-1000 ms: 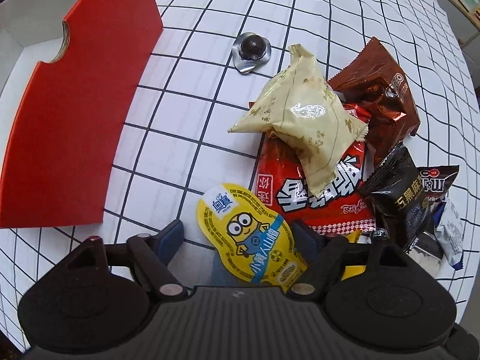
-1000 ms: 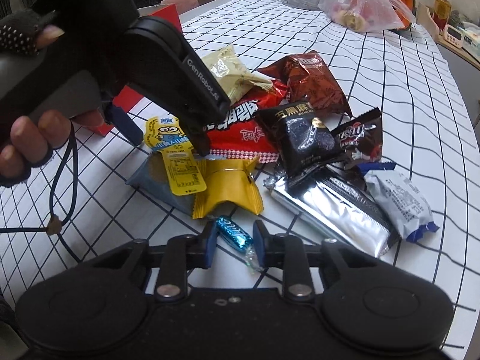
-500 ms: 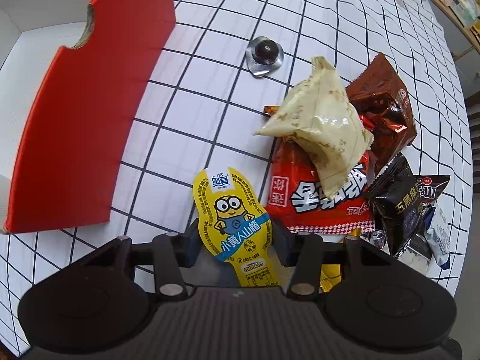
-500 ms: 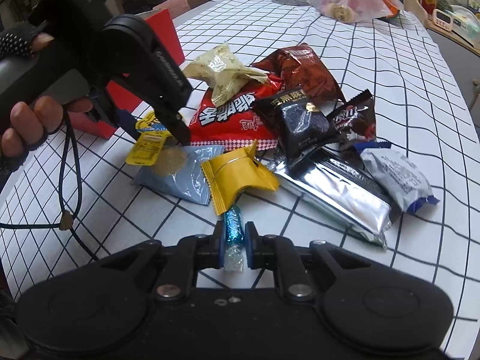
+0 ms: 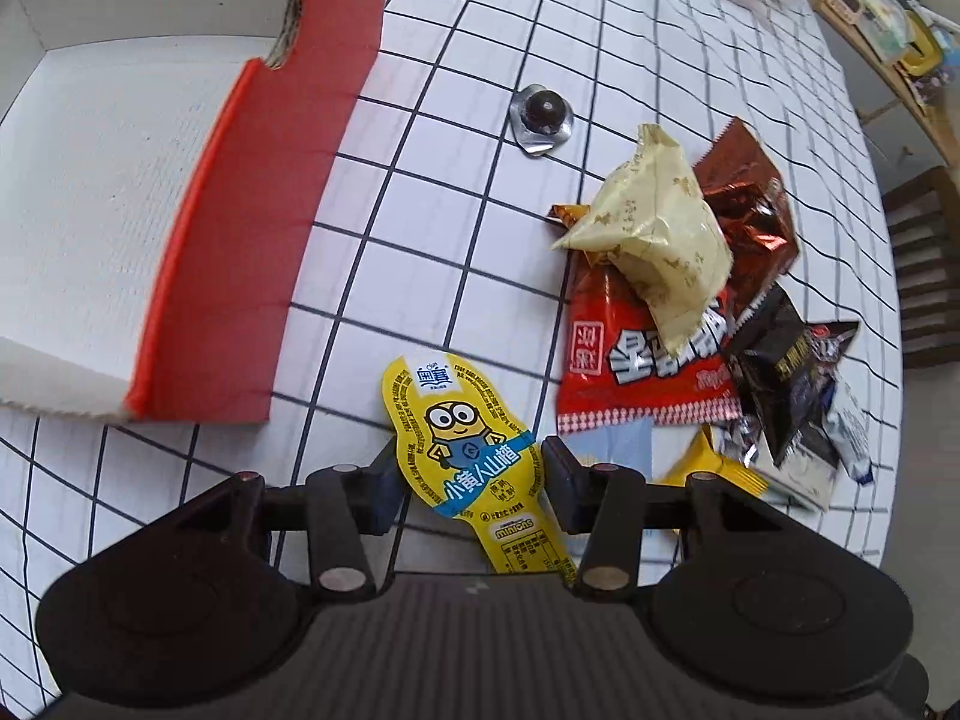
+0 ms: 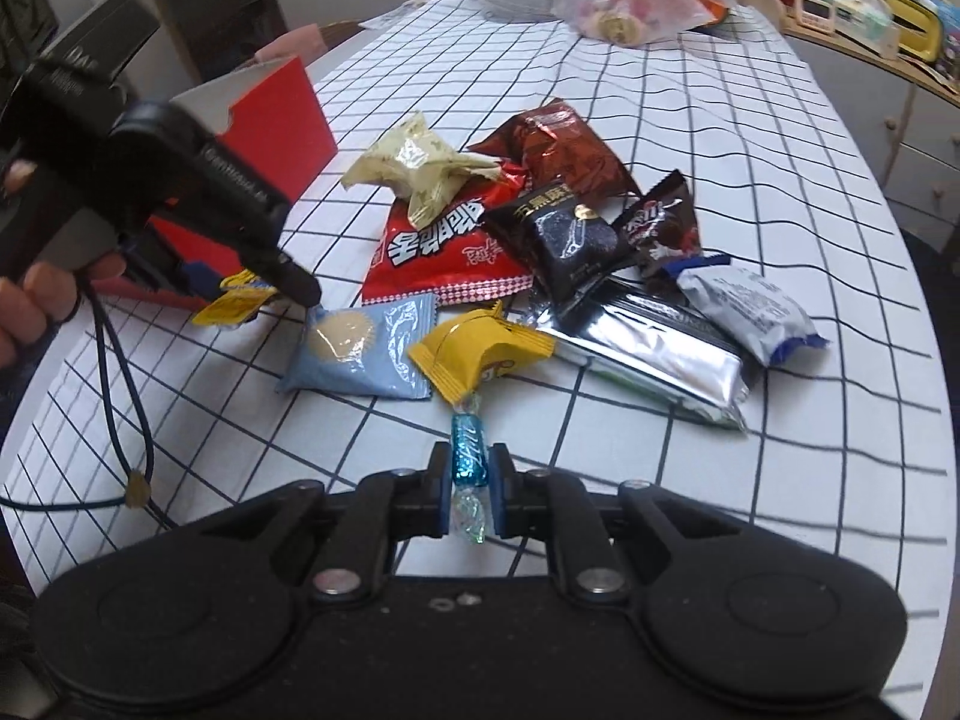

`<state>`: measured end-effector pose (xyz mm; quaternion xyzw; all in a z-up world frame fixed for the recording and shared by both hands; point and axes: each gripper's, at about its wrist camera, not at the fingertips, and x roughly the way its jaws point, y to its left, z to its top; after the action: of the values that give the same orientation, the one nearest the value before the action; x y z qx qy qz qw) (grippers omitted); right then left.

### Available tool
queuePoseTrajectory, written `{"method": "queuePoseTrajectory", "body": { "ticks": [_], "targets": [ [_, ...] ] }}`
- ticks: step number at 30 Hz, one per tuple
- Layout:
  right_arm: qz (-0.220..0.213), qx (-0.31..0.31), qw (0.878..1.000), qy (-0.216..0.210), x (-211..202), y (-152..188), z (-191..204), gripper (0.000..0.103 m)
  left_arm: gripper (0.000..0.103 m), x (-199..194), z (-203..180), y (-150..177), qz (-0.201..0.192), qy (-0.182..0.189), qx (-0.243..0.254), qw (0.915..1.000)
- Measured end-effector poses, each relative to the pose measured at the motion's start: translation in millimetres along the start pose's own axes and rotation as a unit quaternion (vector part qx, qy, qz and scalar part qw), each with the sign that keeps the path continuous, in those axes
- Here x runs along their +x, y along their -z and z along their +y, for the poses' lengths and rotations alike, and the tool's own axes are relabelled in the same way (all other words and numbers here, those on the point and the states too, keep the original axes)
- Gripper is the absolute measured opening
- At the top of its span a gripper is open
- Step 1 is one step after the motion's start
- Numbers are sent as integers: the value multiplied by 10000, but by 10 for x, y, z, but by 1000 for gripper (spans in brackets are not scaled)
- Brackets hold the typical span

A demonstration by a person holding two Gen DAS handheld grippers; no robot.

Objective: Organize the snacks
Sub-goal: 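Carry the Minion wrapper and blue candy over the red box with both grippers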

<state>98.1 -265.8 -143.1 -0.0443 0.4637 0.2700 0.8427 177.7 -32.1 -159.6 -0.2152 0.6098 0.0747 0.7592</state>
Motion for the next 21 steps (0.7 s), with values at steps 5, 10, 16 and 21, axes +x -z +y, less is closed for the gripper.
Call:
{"method": "queuePoseTrajectory", "body": {
  "ticks": [5,10,16,21],
  "targets": [
    [-128,262,9995,100,-173,50,100,10,47,-206,72,123,-2,220,175,9996],
    [-307,367,9987,194,-324,-15,269,10,47,-470,170,230,-93,445,396,9982],
    [-596,308,9975,200,-476,-222,545,10,47,-813,293,291,-307,679,710,9947],
    [-801,211,9965,139,-527,-458,809,10,47,-1099,401,297,-545,840,899,9909]
  ]
}}
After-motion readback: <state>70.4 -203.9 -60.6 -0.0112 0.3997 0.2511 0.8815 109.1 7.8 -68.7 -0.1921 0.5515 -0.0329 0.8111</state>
